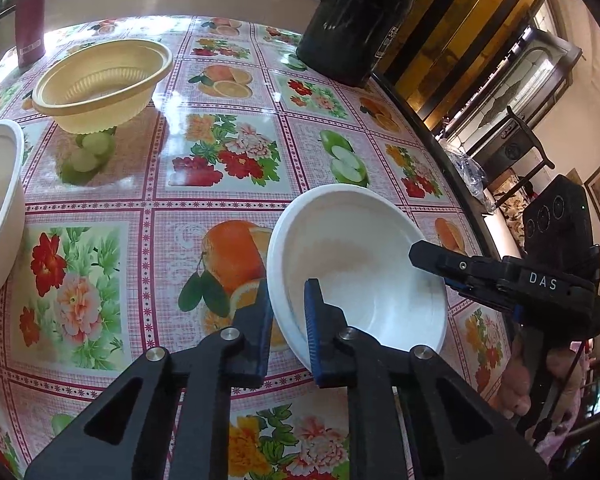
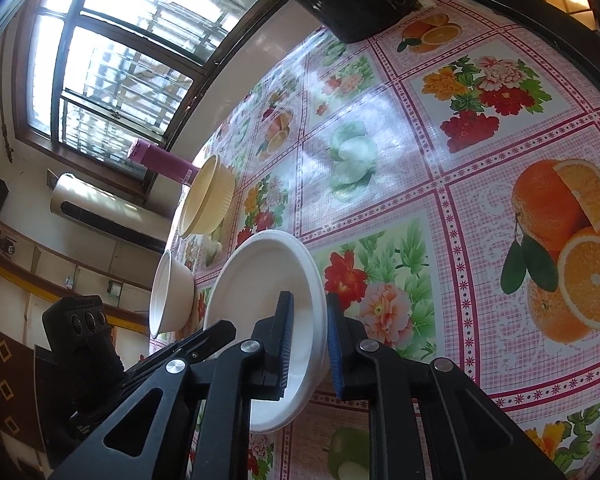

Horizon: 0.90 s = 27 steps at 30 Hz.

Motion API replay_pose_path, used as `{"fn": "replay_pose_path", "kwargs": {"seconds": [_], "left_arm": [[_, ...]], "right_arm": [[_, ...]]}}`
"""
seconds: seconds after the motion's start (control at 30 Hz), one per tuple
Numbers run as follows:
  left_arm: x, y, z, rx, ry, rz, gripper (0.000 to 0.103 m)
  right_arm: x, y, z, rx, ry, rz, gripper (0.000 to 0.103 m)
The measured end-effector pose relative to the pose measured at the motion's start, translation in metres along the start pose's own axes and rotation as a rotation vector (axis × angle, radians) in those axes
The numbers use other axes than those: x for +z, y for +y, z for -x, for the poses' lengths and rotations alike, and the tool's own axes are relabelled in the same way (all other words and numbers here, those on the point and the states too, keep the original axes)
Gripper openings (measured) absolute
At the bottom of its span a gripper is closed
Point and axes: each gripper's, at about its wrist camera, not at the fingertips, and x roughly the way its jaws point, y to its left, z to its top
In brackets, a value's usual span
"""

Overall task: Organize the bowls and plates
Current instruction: 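Close both grippers on the rim of a white plastic bowl, then lift the white bowl with both grippers and carry it to the red stack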

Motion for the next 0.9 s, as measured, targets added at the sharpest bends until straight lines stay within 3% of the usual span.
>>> {"fn": "replay_pose_path", "kwargs": {"seconds": [0.5,0.9], "left_arm": [[-0.001,0.003,0.006,-0.015,-0.014,-0.001,0.009],[-0.012,0.019,0.046,0.01,-0.066,0.014,0.009]], "right_arm": [[-0.003,0.003,0.003,0.007,-0.016,0.001,0.014],[-0.019,0.022,-0.001,0.138,-0.036,-0.075,0.015]]}}
